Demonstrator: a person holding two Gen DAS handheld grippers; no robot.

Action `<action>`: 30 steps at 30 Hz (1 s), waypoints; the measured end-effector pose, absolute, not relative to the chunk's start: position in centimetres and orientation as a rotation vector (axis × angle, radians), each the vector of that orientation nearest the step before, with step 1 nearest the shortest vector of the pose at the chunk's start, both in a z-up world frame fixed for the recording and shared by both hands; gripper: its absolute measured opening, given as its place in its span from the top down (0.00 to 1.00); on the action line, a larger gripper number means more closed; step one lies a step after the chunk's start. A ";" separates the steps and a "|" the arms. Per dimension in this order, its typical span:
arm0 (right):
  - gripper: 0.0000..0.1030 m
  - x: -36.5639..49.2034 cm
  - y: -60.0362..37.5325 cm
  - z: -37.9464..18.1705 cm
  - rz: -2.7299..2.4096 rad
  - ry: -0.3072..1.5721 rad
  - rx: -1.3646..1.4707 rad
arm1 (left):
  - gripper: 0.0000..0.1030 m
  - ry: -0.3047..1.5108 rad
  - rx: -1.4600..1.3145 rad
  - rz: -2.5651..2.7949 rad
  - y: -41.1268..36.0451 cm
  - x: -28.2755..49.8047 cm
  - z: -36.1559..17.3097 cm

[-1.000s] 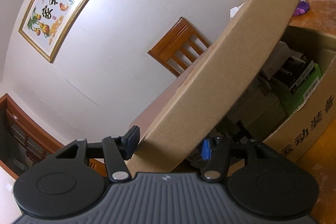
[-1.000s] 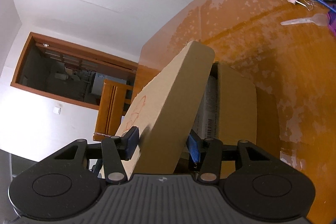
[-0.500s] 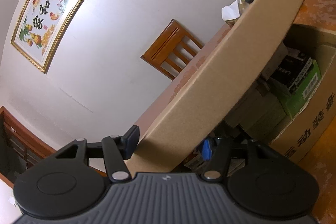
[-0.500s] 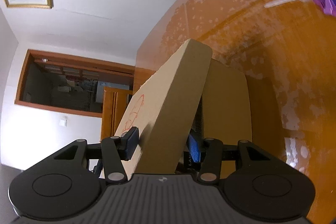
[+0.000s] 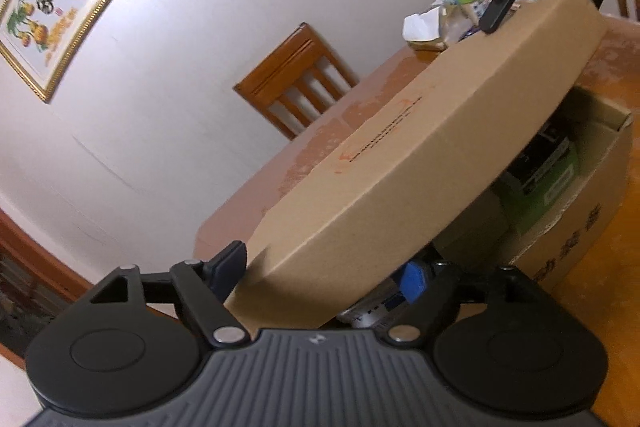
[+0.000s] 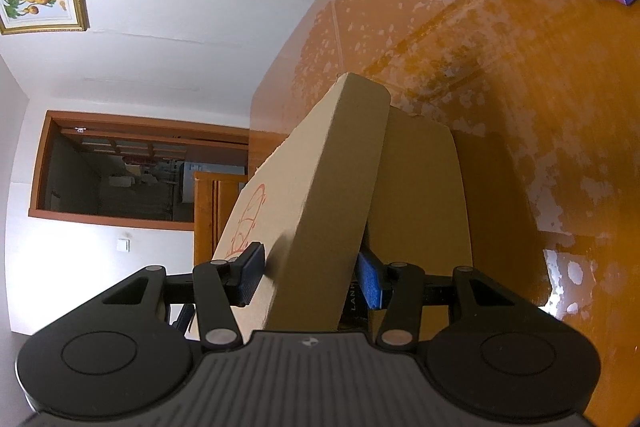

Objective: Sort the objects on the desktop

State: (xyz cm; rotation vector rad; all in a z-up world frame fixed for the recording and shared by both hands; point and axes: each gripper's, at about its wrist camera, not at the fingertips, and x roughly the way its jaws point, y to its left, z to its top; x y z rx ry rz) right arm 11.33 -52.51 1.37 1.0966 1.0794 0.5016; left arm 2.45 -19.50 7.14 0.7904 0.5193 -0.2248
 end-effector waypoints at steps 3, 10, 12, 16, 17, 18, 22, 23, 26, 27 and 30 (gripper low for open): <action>0.46 11.3 -52.5 1.4 0.500 1.081 1.098 | 0.21 0.539 0.777 -0.277 -18.8 2.7 7.6; 0.46 11.4 -52.6 1.3 0.493 1.086 1.111 | 0.20 0.572 0.757 -0.428 -17.2 3.3 8.5; 0.46 11.4 -52.6 1.3 0.490 1.089 1.112 | 0.19 0.573 0.750 -0.464 -16.7 3.3 8.6; 0.46 11.4 -52.5 1.2 0.486 1.096 1.117 | 0.19 0.590 0.743 -0.505 -16.2 3.6 8.3; 0.46 11.4 -52.4 1.2 0.486 1.098 1.116 | 0.19 0.592 0.743 -0.515 -16.1 3.6 8.3; 0.46 11.4 -52.4 1.2 0.486 1.099 1.115 | 0.19 0.596 0.739 -0.528 -16.1 3.6 8.3; 0.47 11.3 -52.4 1.2 0.484 1.101 1.121 | 0.19 0.604 0.751 -0.583 -16.1 3.2 8.0; 0.47 11.2 -52.5 1.1 0.483 1.101 1.126 | 0.19 0.600 0.760 -0.588 -16.1 3.2 7.9; 0.47 11.1 -52.5 1.0 0.481 1.099 1.133 | 0.19 0.602 0.758 -0.594 -16.2 3.3 7.6; 0.47 11.1 -52.5 1.0 0.481 1.099 1.133 | 0.19 0.607 0.748 -0.596 -16.2 3.3 7.6; 0.47 11.1 -52.5 1.0 0.480 1.098 1.136 | 0.19 0.594 0.732 -0.607 -16.3 3.1 7.9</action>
